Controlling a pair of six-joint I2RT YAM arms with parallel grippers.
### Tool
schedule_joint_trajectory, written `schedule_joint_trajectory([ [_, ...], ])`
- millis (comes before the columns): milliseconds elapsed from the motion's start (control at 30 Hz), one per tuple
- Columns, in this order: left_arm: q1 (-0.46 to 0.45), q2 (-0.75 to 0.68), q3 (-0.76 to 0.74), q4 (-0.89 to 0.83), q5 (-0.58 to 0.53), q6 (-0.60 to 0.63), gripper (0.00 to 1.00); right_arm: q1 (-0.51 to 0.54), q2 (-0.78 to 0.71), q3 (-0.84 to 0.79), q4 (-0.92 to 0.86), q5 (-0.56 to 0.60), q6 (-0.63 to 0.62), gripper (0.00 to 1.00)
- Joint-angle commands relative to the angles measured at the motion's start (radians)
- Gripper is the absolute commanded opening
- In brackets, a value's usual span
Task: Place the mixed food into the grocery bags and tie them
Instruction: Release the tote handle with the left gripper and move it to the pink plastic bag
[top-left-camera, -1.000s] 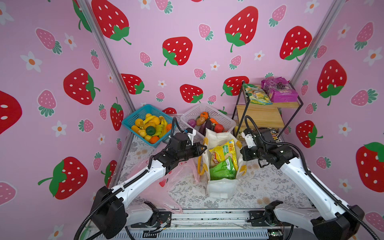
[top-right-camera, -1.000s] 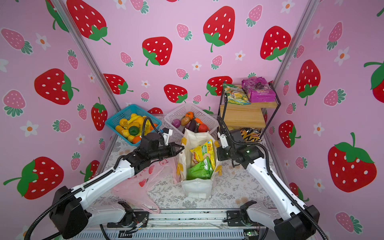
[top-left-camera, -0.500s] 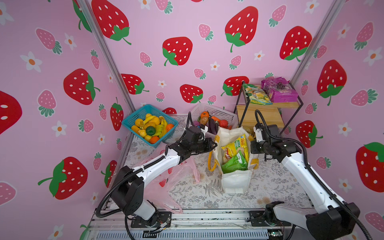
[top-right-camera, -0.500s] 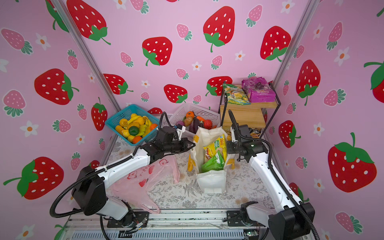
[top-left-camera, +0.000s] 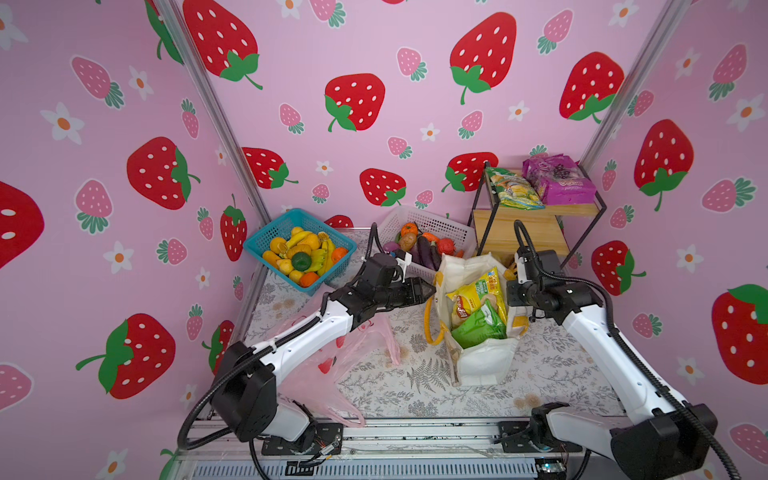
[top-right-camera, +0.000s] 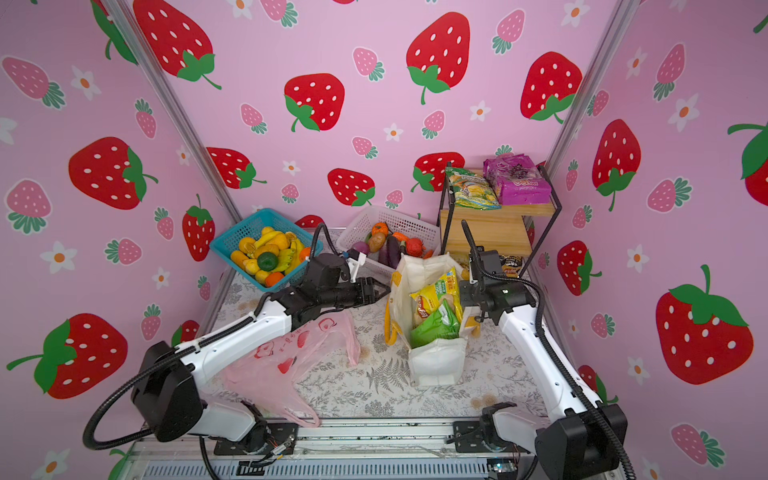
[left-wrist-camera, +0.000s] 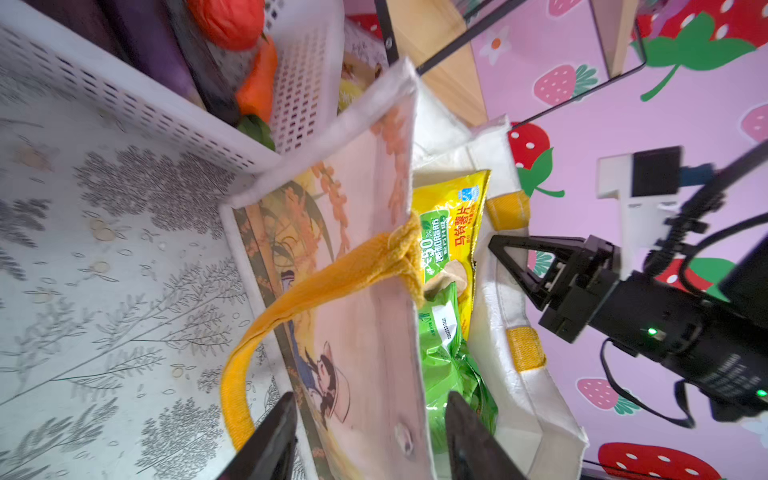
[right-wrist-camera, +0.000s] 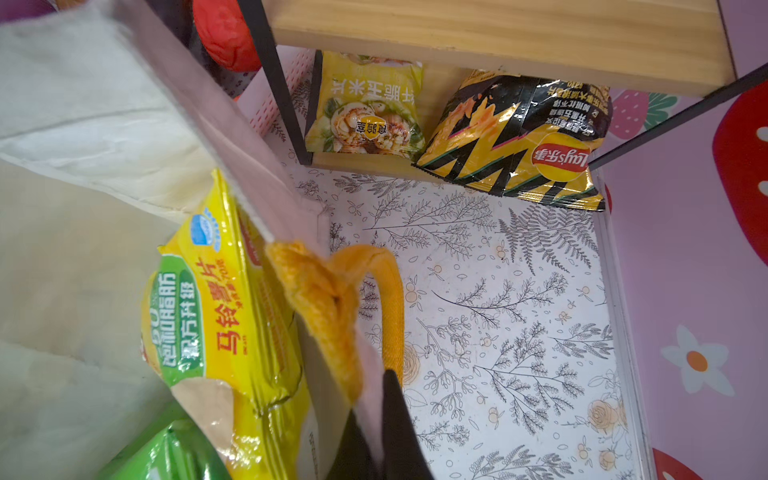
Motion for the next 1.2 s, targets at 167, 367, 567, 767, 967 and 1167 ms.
schedule_joint_trajectory([
  [167,0.114,-0.273,-0.139,-0.097,-0.163,0.113,0.73,-0.043,-0.034,-0.022,0.088,0.059,-0.012,0.00],
  [367,0.166,-0.372,-0.179,-0.222,-0.321,0.193,0.77,-0.095,-0.067,-0.021,0.085,0.068,-0.011,0.00],
  [567,0.180,-0.416,-0.246,-0.258,-0.366,0.192,0.80,-0.129,-0.064,-0.007,0.111,0.056,0.001,0.00],
  [767,0.181,-0.430,-0.332,-0.308,-0.383,0.169,0.81,-0.141,-0.030,-0.030,0.160,0.041,0.011,0.15],
  [967,0.165,-0.418,-0.416,-0.391,-0.415,0.148,0.81,-0.141,-0.077,-0.011,0.231,0.016,0.003,0.55],
  [1167,0.107,-0.330,-0.440,-0.449,-0.487,0.131,0.80,-0.105,-0.118,0.031,0.305,-0.127,-0.018,0.71],
])
